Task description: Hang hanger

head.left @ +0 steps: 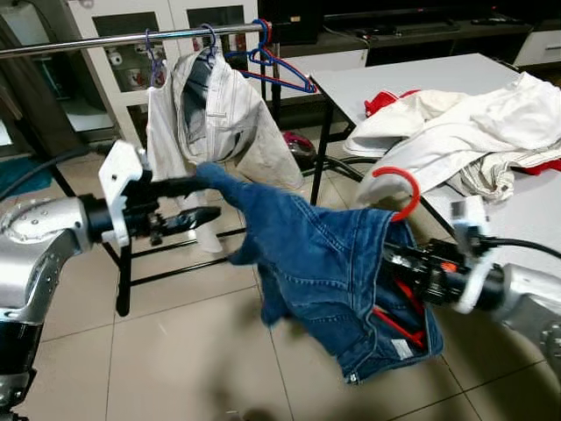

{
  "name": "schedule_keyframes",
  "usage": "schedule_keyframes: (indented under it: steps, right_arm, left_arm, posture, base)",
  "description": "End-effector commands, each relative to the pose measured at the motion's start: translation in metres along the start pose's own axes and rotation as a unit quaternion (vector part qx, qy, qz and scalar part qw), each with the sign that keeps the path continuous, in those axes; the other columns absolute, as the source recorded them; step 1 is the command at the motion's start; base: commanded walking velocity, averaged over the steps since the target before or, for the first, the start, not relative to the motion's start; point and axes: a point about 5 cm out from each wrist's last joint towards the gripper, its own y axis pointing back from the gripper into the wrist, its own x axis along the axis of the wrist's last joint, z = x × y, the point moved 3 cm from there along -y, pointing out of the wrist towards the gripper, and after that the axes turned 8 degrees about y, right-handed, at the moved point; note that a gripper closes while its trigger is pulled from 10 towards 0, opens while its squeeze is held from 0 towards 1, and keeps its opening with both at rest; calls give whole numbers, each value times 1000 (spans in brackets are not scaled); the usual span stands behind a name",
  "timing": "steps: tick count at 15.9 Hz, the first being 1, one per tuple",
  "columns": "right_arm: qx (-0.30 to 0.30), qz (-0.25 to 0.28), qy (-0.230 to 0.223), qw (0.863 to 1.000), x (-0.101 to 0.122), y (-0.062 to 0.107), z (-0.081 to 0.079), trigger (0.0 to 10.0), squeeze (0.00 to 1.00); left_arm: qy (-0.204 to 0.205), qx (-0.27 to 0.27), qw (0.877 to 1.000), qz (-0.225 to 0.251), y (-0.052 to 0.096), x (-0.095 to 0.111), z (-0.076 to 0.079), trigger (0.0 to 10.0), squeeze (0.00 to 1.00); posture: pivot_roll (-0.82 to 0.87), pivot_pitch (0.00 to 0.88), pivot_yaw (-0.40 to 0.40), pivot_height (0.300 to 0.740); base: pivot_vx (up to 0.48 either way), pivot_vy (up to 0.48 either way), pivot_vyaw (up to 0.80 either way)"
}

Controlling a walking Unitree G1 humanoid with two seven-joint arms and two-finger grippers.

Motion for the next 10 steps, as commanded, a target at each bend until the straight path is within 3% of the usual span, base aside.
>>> schedule_keyframes:
  steps: [1,6,8,9,10]
  right_arm:
    - [42,15,12,999,13,1,-10,10000,0]
    - [79,19,6,997,21,6,-18,10000,0]
    - [81,18,7,997,21,7,-18,10000,0]
    - [80,18,8,997,22,8,-18,10000,0]
    - [76,21,9,997,23,10,-16,10000,0]
  left_arm:
    - [-26,-20,999,-23,1,-2,-2,10000,0]
    - [-55,-25,997,-55,4,-5,-17,10000,0]
    - [-45,-36,997,-51,4,-5,-18,2627,0]
    - [-45,-40,997,-50,4,-4,-19,2627,0]
    - [-43,-49,996,-55,3,-5,-19,0,0]
  posture:
    - [40,0,31,740]
    - [40,0,37,740]
    - [38,0,43,740]
    - [36,0,44,740]
    - [34,0,48,740]
  base:
    - [0,0,0]
    - [0,0,0]
    - [0,0,0]
    - [0,0,0]
    - [0,0,0]
